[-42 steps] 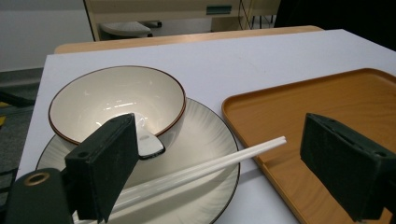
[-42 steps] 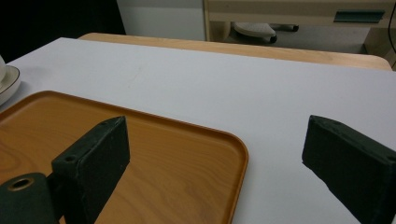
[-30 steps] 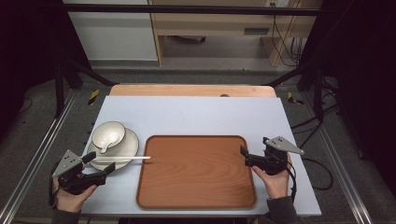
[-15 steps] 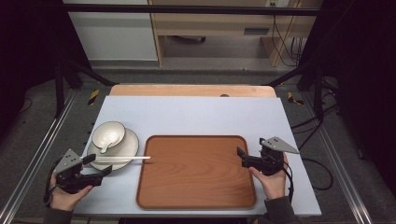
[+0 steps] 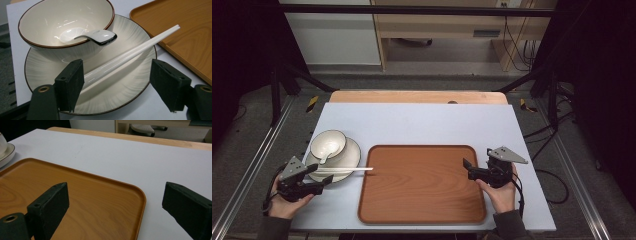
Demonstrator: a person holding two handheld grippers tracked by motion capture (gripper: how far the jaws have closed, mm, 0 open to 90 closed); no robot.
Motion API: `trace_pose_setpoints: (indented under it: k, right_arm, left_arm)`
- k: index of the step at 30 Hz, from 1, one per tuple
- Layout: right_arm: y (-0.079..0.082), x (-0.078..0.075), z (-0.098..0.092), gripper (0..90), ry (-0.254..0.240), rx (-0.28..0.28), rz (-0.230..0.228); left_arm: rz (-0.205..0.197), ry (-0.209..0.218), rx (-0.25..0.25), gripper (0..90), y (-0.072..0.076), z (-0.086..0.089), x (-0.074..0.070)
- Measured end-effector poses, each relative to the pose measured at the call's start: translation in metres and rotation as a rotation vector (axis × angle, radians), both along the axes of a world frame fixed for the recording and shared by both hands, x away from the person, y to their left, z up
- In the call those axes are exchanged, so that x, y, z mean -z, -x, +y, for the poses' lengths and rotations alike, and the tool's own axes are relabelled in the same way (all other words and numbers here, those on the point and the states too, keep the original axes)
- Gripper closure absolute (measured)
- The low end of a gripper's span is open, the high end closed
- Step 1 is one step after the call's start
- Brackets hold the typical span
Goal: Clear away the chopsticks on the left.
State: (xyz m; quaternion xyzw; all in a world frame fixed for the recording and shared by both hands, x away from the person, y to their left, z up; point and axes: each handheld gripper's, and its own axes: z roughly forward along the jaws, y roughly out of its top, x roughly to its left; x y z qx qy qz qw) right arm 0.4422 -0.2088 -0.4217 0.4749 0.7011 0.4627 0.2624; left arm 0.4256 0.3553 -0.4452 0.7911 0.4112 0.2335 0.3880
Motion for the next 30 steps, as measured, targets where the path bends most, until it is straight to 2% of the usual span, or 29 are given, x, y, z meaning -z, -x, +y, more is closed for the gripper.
trace_pose_setpoints:
  k: [6, 13, 18, 21, 30]
  right_arm:
    - [-0.0009, 0.0008, 0.0010, 7.3, -0.004, 0.000, 0.004]
    - [-0.0008, 0.0008, 0.0004, 7.4, -0.003, 0.001, 0.008]
    - [-0.0006, 0.0004, -0.0007, 7.5, -0.002, 0.003, 0.005]
    - [-0.0005, 0.0000, -0.0008, 7.6, -0.002, 0.003, 0.002]
    - [-0.0002, 0.0001, -0.0010, 7.5, 0.003, -0.001, 0.000]
  left_arm:
    - [0.012, -0.016, -0.003, 32.1, -0.0076, -0.0012, 0.0075]
    - [0.015, -0.034, -0.008, 35.9, -0.0077, -0.0022, 0.0086]
    - [0.025, -0.040, -0.009, 42.5, -0.0079, -0.0034, 0.0087]
    - [0.047, -0.063, -0.001, 48.1, -0.0087, -0.0048, 0.0101]
    - [0.063, -0.048, 0.003, 57.2, -0.0092, -0.0056, 0.0102]
